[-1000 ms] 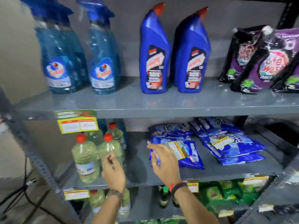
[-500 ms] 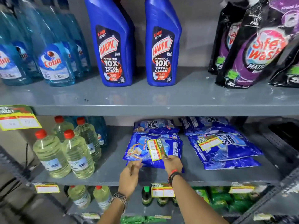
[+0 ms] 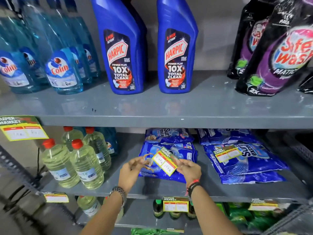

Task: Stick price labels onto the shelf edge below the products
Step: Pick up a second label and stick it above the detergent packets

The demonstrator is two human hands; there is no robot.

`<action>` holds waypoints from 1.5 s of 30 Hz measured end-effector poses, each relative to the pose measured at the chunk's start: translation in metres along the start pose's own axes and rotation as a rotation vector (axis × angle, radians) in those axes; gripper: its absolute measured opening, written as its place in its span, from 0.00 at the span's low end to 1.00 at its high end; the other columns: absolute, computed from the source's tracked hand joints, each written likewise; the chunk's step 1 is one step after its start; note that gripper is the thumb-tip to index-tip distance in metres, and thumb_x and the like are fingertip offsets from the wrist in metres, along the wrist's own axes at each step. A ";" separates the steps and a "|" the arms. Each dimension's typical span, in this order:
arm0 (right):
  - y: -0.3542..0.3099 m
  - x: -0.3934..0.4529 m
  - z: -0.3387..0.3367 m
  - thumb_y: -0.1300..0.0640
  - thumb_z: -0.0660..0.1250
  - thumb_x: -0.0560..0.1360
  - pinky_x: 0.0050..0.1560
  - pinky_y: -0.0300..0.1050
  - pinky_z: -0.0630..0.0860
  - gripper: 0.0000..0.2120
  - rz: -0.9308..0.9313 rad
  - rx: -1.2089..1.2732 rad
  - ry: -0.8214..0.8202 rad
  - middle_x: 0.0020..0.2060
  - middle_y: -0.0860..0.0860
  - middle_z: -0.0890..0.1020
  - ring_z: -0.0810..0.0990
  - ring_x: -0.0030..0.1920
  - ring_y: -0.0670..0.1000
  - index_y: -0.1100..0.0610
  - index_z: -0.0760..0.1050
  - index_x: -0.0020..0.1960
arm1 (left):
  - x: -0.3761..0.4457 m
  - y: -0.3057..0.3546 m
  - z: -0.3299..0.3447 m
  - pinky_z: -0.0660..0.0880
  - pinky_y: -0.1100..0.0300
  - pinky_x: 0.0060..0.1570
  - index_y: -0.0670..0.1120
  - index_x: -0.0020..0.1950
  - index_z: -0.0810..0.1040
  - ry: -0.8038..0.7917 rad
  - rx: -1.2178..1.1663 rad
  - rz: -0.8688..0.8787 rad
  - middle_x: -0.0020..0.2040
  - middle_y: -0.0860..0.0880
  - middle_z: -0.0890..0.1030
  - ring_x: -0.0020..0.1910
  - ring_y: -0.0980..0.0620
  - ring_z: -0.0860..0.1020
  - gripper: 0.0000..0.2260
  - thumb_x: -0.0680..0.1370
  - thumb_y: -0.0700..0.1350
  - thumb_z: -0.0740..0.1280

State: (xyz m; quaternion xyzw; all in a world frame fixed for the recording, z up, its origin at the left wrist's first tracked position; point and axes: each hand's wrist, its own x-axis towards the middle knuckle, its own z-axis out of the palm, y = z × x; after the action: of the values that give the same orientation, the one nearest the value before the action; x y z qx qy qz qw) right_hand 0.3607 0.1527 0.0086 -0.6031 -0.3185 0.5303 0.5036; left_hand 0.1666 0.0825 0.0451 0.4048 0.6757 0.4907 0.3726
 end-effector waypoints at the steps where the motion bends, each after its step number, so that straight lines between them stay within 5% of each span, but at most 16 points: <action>1: -0.008 -0.005 -0.002 0.69 0.71 0.70 0.27 0.32 0.79 0.05 -0.040 -0.031 -0.058 0.45 0.61 0.82 0.82 0.43 0.57 0.63 0.81 0.45 | 0.005 0.006 0.000 0.74 0.71 0.36 0.48 0.51 0.80 -0.007 -0.039 0.015 0.41 0.55 0.84 0.33 0.67 0.80 0.06 0.75 0.45 0.68; 3: -0.028 -0.016 -0.006 0.67 0.72 0.70 0.30 0.34 0.79 0.04 -0.128 -0.104 -0.156 0.45 0.62 0.84 0.83 0.41 0.58 0.61 0.82 0.44 | 0.011 0.017 0.000 0.77 0.69 0.39 0.46 0.53 0.80 -0.030 -0.099 0.019 0.44 0.51 0.84 0.39 0.63 0.82 0.09 0.74 0.45 0.69; 5: -0.047 -0.027 -0.009 0.65 0.72 0.69 0.38 0.46 0.80 0.05 -0.214 -0.165 -0.249 0.42 0.64 0.84 0.82 0.43 0.69 0.56 0.83 0.41 | 0.014 0.027 -0.001 0.80 0.56 0.48 0.45 0.52 0.81 -0.051 -0.118 0.026 0.46 0.46 0.85 0.46 0.51 0.84 0.11 0.72 0.48 0.70; 7: -0.065 -0.036 -0.011 0.64 0.73 0.69 0.44 0.54 0.80 0.06 -0.274 -0.211 -0.325 0.43 0.68 0.84 0.80 0.46 0.73 0.54 0.83 0.40 | 0.013 0.034 -0.002 0.80 0.52 0.47 0.44 0.50 0.83 -0.076 -0.145 0.051 0.44 0.45 0.86 0.44 0.48 0.84 0.12 0.71 0.49 0.71; 12: -0.091 -0.053 -0.013 0.66 0.72 0.69 0.36 0.34 0.80 0.09 -0.358 -0.266 -0.404 0.45 0.63 0.84 0.82 0.37 0.46 0.67 0.81 0.49 | 0.005 0.047 -0.009 0.80 0.66 0.36 0.44 0.47 0.83 -0.141 -0.198 0.129 0.39 0.49 0.86 0.37 0.55 0.83 0.06 0.70 0.43 0.72; 22: -0.114 -0.096 -0.014 0.63 0.74 0.67 0.38 0.35 0.81 0.07 -0.415 -0.250 -0.434 0.40 0.55 0.85 0.84 0.43 0.52 0.59 0.83 0.45 | -0.029 0.074 -0.036 0.78 0.68 0.34 0.44 0.50 0.82 -0.125 -0.272 0.220 0.34 0.52 0.86 0.36 0.57 0.84 0.08 0.72 0.38 0.70; 27: -0.152 -0.136 -0.019 0.59 0.76 0.65 0.43 0.36 0.81 0.06 -0.572 -0.248 -0.431 0.35 0.45 0.86 0.85 0.38 0.44 0.49 0.83 0.39 | -0.062 0.106 -0.056 0.80 0.63 0.40 0.48 0.47 0.84 0.002 -0.285 0.473 0.35 0.48 0.85 0.39 0.53 0.83 0.08 0.68 0.43 0.73; 33: -0.190 -0.160 -0.007 0.56 0.76 0.67 0.33 0.25 0.73 0.06 -0.775 -0.312 -0.302 0.23 0.38 0.81 0.80 0.30 0.36 0.46 0.82 0.37 | -0.072 0.154 -0.068 0.80 0.62 0.42 0.46 0.45 0.85 0.175 -0.166 0.603 0.38 0.52 0.86 0.37 0.55 0.83 0.06 0.68 0.43 0.75; 40: -0.192 -0.151 0.008 0.57 0.74 0.68 0.33 0.22 0.72 0.05 -0.841 -0.373 -0.175 0.31 0.45 0.83 0.77 0.29 0.33 0.56 0.83 0.43 | -0.062 0.161 -0.065 0.76 0.72 0.36 0.47 0.42 0.85 0.257 -0.029 0.594 0.35 0.58 0.83 0.33 0.64 0.81 0.07 0.67 0.46 0.76; 45: -0.192 -0.151 0.012 0.55 0.74 0.69 0.36 0.25 0.75 0.07 -0.864 -0.391 -0.119 0.35 0.49 0.84 0.79 0.33 0.40 0.56 0.83 0.45 | -0.061 0.164 -0.063 0.73 0.75 0.33 0.45 0.43 0.85 0.289 -0.063 0.583 0.35 0.57 0.82 0.32 0.66 0.80 0.07 0.68 0.46 0.76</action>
State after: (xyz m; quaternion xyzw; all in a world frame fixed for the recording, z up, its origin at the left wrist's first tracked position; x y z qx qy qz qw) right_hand 0.3427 0.0725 0.2387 -0.4675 -0.6623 0.2360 0.5358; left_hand 0.1636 0.0348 0.2253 0.4957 0.5615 0.6498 0.1292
